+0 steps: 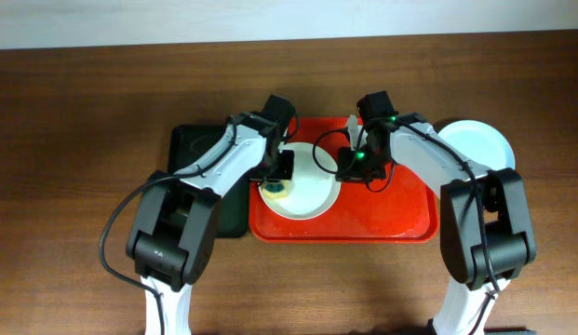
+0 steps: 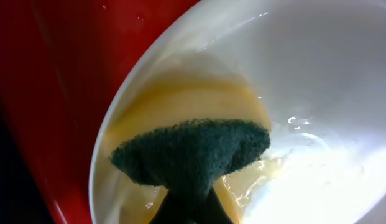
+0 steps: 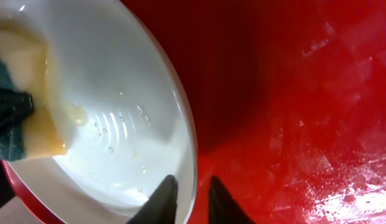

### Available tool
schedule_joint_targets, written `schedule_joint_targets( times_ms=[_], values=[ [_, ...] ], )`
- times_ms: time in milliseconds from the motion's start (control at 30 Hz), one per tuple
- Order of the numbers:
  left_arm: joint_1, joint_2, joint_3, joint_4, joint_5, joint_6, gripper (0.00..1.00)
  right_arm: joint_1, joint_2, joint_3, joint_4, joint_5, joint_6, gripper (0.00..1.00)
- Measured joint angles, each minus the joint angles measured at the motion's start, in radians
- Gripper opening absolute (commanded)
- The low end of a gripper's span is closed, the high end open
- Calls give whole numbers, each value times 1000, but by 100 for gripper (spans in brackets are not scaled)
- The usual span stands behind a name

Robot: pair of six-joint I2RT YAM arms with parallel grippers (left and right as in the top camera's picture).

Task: Clean dirty plates on tray and stack at the side
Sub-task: 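Scrub the white plate with the sponge while the right gripper holds it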

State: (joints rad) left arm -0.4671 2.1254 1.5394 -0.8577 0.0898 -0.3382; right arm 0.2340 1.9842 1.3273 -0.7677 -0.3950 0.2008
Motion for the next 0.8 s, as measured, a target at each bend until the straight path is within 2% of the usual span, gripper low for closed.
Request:
schedule_joint_targets(
  times_ms=[167, 367, 467, 800],
  values=[
    [3, 2, 0, 3, 12, 0, 0, 0, 1, -7, 21, 10, 1, 13],
    [4, 2, 0, 3, 12, 0, 0, 0, 8, -25, 51, 14, 0, 14],
    [3, 2, 0, 3, 13, 0, 0, 1, 13, -39, 77, 13, 1, 4],
    [3, 5, 3, 6, 19, 0, 0, 5, 14, -41, 83, 1, 5, 4]
  ],
)
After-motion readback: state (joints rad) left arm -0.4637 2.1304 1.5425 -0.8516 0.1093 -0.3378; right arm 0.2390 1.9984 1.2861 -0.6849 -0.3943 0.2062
